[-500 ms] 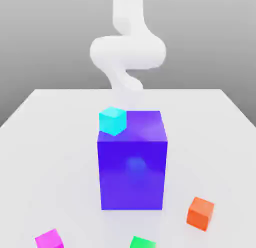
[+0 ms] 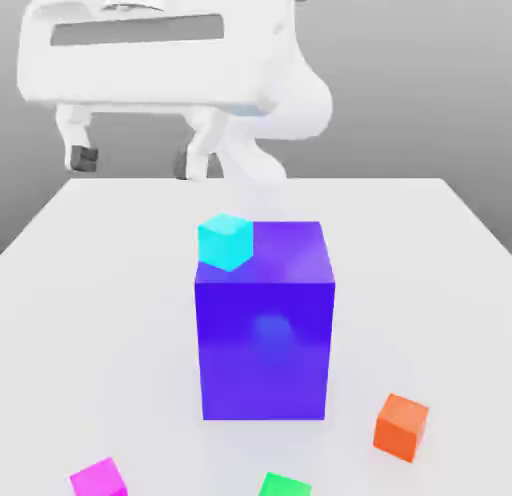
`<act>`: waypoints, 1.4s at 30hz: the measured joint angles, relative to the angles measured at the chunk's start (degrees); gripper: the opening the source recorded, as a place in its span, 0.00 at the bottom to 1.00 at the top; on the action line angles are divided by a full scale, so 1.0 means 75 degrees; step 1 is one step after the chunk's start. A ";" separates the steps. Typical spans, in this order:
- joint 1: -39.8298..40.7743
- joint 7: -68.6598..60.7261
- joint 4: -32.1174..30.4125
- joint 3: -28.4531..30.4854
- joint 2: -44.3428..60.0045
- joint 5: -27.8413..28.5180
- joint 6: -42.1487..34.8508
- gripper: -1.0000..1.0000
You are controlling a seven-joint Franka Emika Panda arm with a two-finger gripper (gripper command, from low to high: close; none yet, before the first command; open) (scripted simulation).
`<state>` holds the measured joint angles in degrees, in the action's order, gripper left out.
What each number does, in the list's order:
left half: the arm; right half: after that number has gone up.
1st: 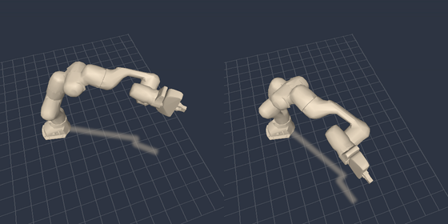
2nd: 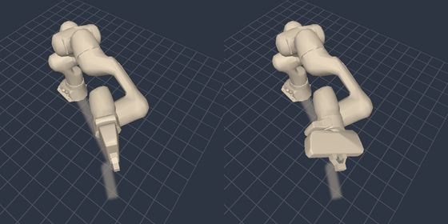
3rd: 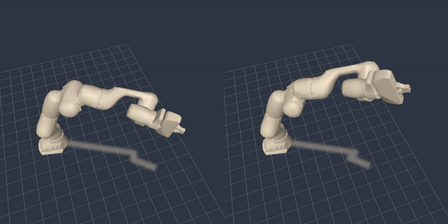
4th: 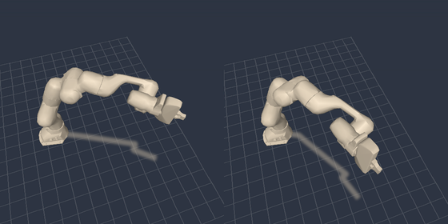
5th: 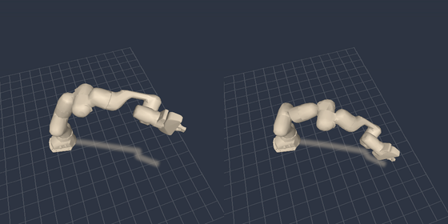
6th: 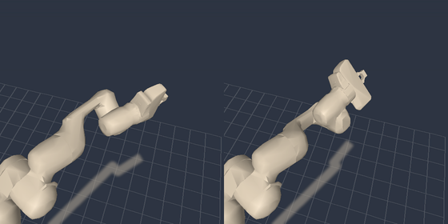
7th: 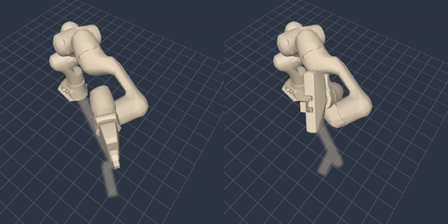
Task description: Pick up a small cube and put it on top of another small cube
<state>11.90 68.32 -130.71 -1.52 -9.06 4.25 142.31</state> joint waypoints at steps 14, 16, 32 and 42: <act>0.0669 0.1616 0.0106 0.0375 0.3844 -0.0610 0.1150 0.50; 0.0720 0.1654 0.0192 0.0363 0.4396 -0.0701 0.1491 0.50; 0.0429 0.1521 0.0075 0.0059 0.3912 -0.0557 0.1092 0.00; -0.0861 0.1154 -0.0003 -0.0817 0.4196 0.0275 0.1411 1.00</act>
<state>5.44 76.97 -130.73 -7.65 22.41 6.32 152.89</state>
